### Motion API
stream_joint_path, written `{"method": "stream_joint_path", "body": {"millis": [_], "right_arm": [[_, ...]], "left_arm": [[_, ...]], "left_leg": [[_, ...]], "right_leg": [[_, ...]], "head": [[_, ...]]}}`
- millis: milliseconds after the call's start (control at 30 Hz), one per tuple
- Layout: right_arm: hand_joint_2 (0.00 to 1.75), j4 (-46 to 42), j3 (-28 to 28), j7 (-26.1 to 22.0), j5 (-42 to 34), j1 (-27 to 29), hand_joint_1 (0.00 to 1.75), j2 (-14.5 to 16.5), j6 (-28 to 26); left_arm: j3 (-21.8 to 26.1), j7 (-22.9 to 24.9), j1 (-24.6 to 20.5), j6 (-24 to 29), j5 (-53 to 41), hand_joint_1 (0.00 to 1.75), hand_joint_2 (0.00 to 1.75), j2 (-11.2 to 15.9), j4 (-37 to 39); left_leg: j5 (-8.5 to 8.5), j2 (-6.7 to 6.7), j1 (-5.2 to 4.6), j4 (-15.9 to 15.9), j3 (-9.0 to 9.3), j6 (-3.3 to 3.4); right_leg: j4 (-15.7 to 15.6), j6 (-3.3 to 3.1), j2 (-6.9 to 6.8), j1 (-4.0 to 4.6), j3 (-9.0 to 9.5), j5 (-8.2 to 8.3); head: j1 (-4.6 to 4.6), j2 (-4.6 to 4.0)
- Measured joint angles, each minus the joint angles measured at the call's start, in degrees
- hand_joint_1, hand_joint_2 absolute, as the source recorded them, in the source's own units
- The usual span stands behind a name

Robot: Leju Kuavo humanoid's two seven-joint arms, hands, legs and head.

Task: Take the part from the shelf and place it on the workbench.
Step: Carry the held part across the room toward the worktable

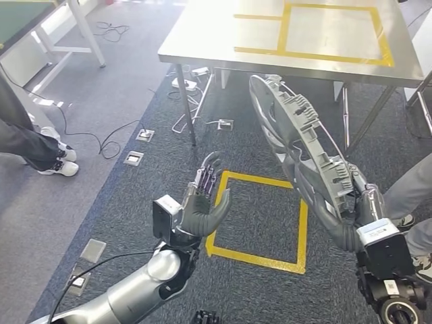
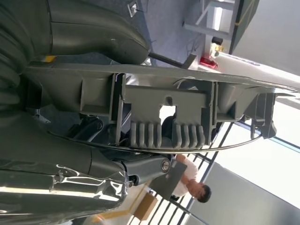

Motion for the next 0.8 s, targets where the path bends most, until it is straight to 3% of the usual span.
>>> {"method": "stream_joint_path", "body": {"millis": [67, 100, 133, 200, 267, 300, 367, 433, 467, 500, 567, 600, 633, 700, 733, 800], "right_arm": [[1.75, 0.05, 0.05, -0.03, 0.01, -0.08, 1.75, 0.03, 0.05], [1.75, 0.04, 0.09, -0.03, 0.02, -0.11, 1.75, 0.1, 0.13], [1.75, 0.04, 0.1, -0.02, 0.03, -0.12, 1.75, 0.18, 0.19], [1.75, -0.02, 0.07, 0.04, 0.05, -0.1, 1.75, 0.31, 0.3], [1.75, -0.03, 0.05, 0.01, 0.06, -0.09, 1.75, 0.31, 0.31], [1.75, -0.02, 0.07, -0.04, 0.06, -0.05, 1.75, 0.31, 0.32], [1.75, -0.03, 0.06, -0.09, 0.06, -0.02, 1.75, 0.31, 0.31], [1.75, -0.02, 0.07, -0.07, 0.06, 0.05, 1.75, 0.3, 0.3], [1.75, -0.02, 0.07, -0.05, 0.06, 0.08, 1.75, 0.3, 0.3], [1.75, -0.02, 0.07, -0.05, 0.06, 0.13, 1.75, 0.29, 0.3], [1.75, 0.06, 0.06, -0.08, 0.04, 0.27, 1.75, 0.28, 0.26], [1.75, 0.08, 0.07, -0.09, 0.03, 0.34, 1.75, 0.28, 0.22], [1.75, 0.05, 0.06, -0.12, 0.02, 0.3, 1.75, 0.29, 0.15], [1.75, -0.21, 0.04, -0.14, 0.06, 0.11, 1.75, 0.3, 0.03], [1.75, -0.32, 0.01, -0.13, 0.12, 0.03, 1.75, 0.28, -0.04], [1.75, -0.39, -0.02, -0.08, 0.22, 0.09, 1.75, 0.24, -0.14]], "left_arm": [[0.03, 0.06, 0.14, 0.02, -0.01, 0.0, 1.75, 0.09, -0.02], [0.08, 0.08, 0.24, 0.03, -0.02, 0.0, 1.75, 0.17, -0.12], [0.14, 0.06, 0.31, 0.07, -0.04, 0.0, 1.75, 0.23, -0.27], [0.25, 0.05, 0.24, 0.15, -0.14, 0.0, 1.75, 0.18, -0.6], [0.28, 0.08, 0.17, 0.21, -0.22, 0.0, 1.75, 0.05, -0.74], [0.28, 0.1, 0.24, 0.21, -0.22, 0.0, 1.75, 0.03, -0.78], [0.28, 0.13, 0.34, 0.21, -0.19, 0.0, 1.75, -0.01, -0.78], [0.28, 0.13, 0.42, 0.2, -0.19, 0.0, 1.75, -0.04, -0.78], [0.28, 0.13, 0.47, 0.2, -0.2, 0.0, 1.75, -0.06, -0.78], [0.28, 0.13, 0.52, 0.2, -0.21, 0.0, 1.75, -0.07, -0.78], [0.28, 0.21, 0.59, 0.17, -0.28, 0.0, 1.75, -0.11, -0.77], [0.27, 0.32, 0.58, 0.13, -0.32, 0.0, 1.75, -0.11, -0.78], [0.27, 0.4, 0.54, 0.06, -0.36, 0.0, 1.75, -0.13, -0.82], [0.29, 0.5, 0.34, -0.09, -0.46, 0.0, 1.75, -0.16, -1.02], [0.3, 0.47, 0.26, -0.14, -0.52, 0.0, 1.75, -0.19, -1.13], [0.31, 0.48, 0.24, -0.19, -0.57, 0.0, 1.75, -0.14, -1.26]], "left_leg": [[9.38, -0.52, -1.16, -7.46, 0.93, 1.32], [12.76, -0.95, -1.58, -9.58, 1.46, 1.67], [14.0, -1.38, -1.73, -10.53, 1.94, 1.7], [12.92, -1.74, -1.53, -10.56, 3.9, 1.71], [11.16, -1.71, -1.36, -10.56, 6.45, 2.07], [10.2, -1.67, -1.33, -10.54, 7.67, 2.32], [7.91, -1.64, -1.31, -10.49, 10.11, 2.61], [5.42, -1.82, -1.2, -10.41, 13.0, 2.61], [4.08, -1.93, -1.14, -10.33, 14.63, 2.55], [2.66, -2.01, -1.1, -10.24, 16.3, 2.46], [0.0, -2.11, -1.14, -9.95, 19.0, 2.15], [-1.12, -2.17, -1.15, -9.89, 19.84, 1.88], [-1.82, -2.23, -1.11, -9.74, 20.32, 1.59], [-1.25, -2.17, -0.95, -7.41, 19.26, 1.01], [0.17, -1.87, -0.89, -4.53, 17.46, 0.72], [2.31, -1.07, -0.6, 3.26, 11.65, 0.0]], "right_leg": [[-0.26, 0.27, 0.26, 0.14, 2.15, -2.23], [-0.8, 0.39, 0.38, 0.23, 3.16, -3.19], [-0.57, 0.58, 0.52, 0.38, 4.27, -3.34], [2.41, 0.91, 0.55, 0.45, 4.46, -1.92], [9.75, 1.49, 0.39, 0.33, 0.84, -0.35], [13.32, 1.74, 0.25, 0.24, -1.89, -1.03], [17.36, 2.28, 0.16, 0.13, -7.26, -5.7], [16.5, 2.67, 0.15, -0.1, -11.06, -10.63], [14.54, 2.77, 0.14, -0.22, -12.32, -10.84], [11.73, 2.77, 0.14, -0.3, -13.3, -8.28], [5.44, 2.38, 0.15, -0.26, -14.6, 3.28], [3.45, 2.01, 0.21, -0.11, -14.63, 8.28], [2.44, 1.56, 0.24, 0.06, -14.45, 11.12], [2.06, 0.75, 0.27, 0.26, -13.33, 10.86], [1.59, 0.43, 0.24, 0.2, -12.68, 10.42], [0.34, 0.02, 0.19, 0.01, -10.7, 9.42]], "head": [[0.1, 0.0], [0.18, 0.0], [0.23, 0.0], [0.27, 0.0], [0.34, 0.0], [0.28, 0.0], [0.29, 0.0], [0.33, 0.0], [0.39, 0.0], [0.49, 0.0], [0.94, 0.0], [1.11, 0.0], [1.17, 0.0], [0.96, 0.0], [0.83, 0.0], [0.62, 0.0]]}}
